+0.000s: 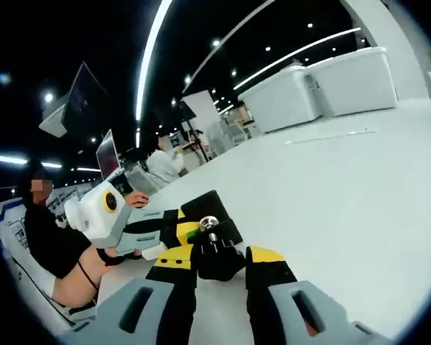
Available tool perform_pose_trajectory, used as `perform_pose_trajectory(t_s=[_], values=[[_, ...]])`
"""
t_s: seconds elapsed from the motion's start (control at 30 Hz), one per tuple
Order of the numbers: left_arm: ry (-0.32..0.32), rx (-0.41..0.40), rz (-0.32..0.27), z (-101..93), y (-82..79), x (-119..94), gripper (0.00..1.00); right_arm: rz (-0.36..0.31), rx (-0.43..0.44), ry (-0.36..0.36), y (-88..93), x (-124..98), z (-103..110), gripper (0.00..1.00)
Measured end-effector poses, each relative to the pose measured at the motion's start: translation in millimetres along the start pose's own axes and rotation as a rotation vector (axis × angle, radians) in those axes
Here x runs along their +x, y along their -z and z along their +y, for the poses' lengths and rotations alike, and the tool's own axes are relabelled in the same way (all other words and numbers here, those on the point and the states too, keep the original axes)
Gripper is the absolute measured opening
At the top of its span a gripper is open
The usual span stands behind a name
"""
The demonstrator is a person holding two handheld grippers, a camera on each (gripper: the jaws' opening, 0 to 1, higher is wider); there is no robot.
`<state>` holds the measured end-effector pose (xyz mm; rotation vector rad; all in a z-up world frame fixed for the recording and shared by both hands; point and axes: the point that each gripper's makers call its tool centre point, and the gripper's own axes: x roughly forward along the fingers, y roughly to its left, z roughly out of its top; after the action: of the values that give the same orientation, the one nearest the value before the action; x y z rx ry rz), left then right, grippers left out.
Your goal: Clamp the fixed fixture on the desktop, loosen the retaining clip, secure it to the edge of the desk, and tighten the retaining clip.
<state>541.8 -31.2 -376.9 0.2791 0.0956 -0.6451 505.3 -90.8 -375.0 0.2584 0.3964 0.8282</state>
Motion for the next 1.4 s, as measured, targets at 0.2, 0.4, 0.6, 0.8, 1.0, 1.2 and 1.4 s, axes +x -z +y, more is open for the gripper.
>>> perform_pose_trajectory(t_s=[0.2,0.4,0.6,0.8,1.0,1.2,1.4], values=[[0.000,0.005,-0.003,-1.4,-0.2,-1,0.06,-0.084,-0.455,0.052,-6.3,-2,7,0.25],[0.003,0.006,-0.003,-2.2,-0.2,-2,0.06,-0.090,-0.666,0.096,-8.2,1,9,0.25],[0.002,0.007,-0.002,-2.3,-0.2,-2,0.06,-0.078,-0.860,0.135,-8.0,3,12,0.25],[0.002,0.007,-0.003,-2.0,-0.4,-1,0.06,-0.057,-0.545,0.131,-5.3,2,1,0.29],[0.000,0.008,-0.002,-2.1,-0.5,-2,0.06,-0.116,-0.151,-0.014,-21.8,-7,13,0.37],[0.000,0.007,-0.002,-1.9,-0.6,-1,0.06,-0.113,0.066,-0.038,-25.4,-9,1,0.29],[0.000,0.007,-0.002,-1.7,-0.5,-1,0.06,-0.049,0.063,-0.019,-13.5,-3,-3,0.27]])
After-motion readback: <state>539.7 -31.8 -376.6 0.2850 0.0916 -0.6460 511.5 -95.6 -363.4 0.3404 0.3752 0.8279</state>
